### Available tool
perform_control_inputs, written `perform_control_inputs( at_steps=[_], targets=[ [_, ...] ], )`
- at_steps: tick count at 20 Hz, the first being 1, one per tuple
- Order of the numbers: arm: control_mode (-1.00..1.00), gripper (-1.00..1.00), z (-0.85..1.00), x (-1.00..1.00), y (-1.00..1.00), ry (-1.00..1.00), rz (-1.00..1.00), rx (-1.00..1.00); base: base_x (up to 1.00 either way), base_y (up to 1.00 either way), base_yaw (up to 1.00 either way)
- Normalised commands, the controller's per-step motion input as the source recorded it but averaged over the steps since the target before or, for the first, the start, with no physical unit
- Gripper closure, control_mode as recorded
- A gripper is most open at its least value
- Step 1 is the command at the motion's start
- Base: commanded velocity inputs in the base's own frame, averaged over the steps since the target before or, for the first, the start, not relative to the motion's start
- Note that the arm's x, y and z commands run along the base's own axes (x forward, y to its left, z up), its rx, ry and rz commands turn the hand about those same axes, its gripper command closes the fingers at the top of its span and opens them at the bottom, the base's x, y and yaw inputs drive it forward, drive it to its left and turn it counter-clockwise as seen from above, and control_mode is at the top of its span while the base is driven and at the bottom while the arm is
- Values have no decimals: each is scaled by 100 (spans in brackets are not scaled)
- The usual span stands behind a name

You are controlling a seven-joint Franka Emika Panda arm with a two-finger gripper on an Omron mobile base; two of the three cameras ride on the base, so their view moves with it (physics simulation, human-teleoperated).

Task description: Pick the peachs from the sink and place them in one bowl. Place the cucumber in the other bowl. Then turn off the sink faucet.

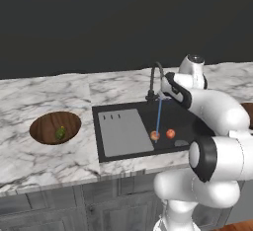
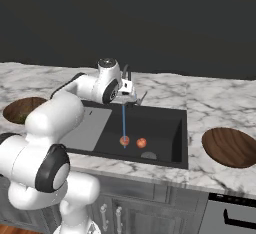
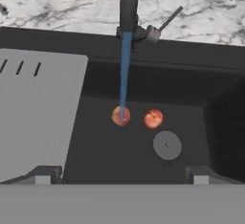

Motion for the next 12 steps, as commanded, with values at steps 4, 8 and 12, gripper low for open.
perform_control_inputs(
  at_steps=[4, 8, 12],
  targets=[
    [-100, -100, -1, 0, -67, 0, 0, 0, 0, 0, 0],
    [-100, -100, -10, 0, -59, 1, 0, 0, 0, 0, 0],
    [-100, -100, -23, 0, -45, 6, 1, 0, 0, 0, 0]
  ],
)
